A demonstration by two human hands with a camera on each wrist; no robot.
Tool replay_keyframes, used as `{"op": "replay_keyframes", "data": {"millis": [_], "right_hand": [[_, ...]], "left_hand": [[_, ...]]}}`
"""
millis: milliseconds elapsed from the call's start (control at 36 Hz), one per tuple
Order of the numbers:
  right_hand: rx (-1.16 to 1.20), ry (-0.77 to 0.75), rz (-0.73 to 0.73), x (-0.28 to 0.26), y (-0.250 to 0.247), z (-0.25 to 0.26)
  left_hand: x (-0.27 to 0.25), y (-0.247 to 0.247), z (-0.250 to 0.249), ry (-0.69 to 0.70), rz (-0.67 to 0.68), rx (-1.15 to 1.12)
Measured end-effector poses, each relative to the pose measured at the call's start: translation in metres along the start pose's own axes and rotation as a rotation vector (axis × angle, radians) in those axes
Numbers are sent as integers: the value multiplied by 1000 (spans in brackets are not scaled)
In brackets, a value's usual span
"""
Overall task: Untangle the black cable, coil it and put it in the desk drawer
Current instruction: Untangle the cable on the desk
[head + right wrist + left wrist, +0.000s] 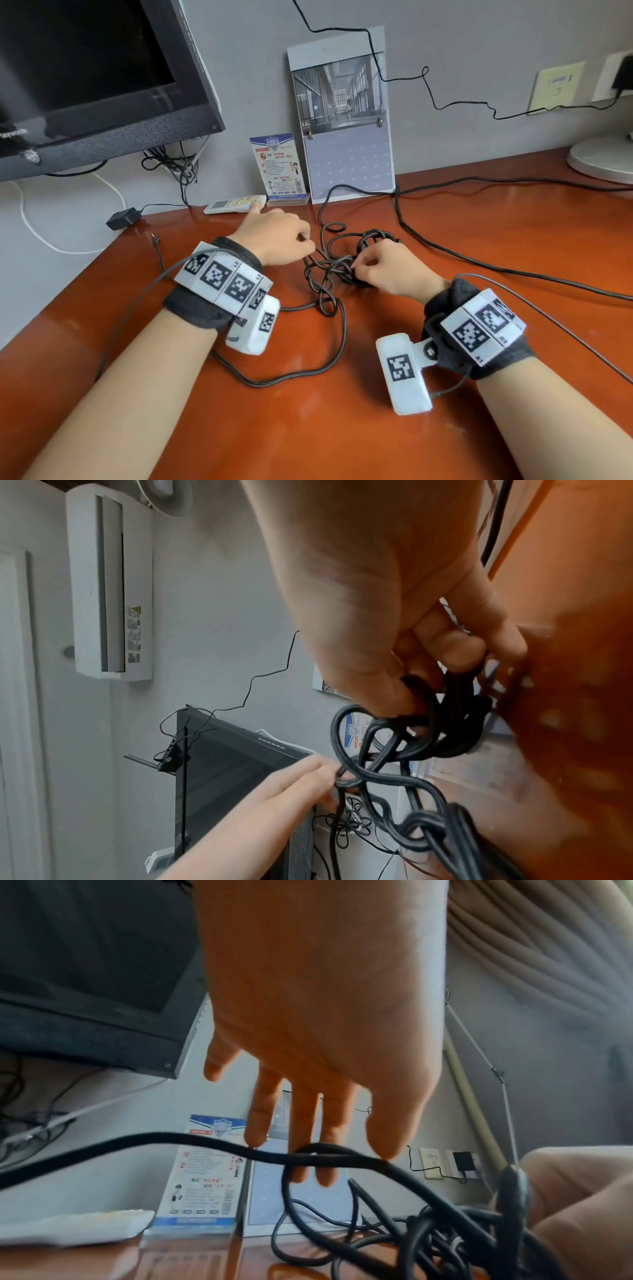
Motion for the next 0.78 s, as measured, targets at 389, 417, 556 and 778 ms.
{"op": "replay_keyframes", "data": {"millis": [389, 417, 556, 778], "right_hand": [[52, 9, -77, 6, -7, -15], [59, 6, -69, 6, -6, -15], [71, 12, -60, 6, -5, -14], [-20, 73, -106, 7, -8, -15]], "left_hand": [[-19, 33, 60, -213, 2, -30], [-18, 30, 62, -224, -55, -17], [-14, 54, 75, -335, 129, -197], [-23, 14, 85, -418, -207, -1024]]}}
Point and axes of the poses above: each hand's wrist, its own x-axis towards the middle knuckle, its own y-axis out of the palm, z = x × y, the point moved 7 cm from there along x, towards the middle knuckle, and after that the axes turned 8 degrees about -z, right-handed, at the moved point
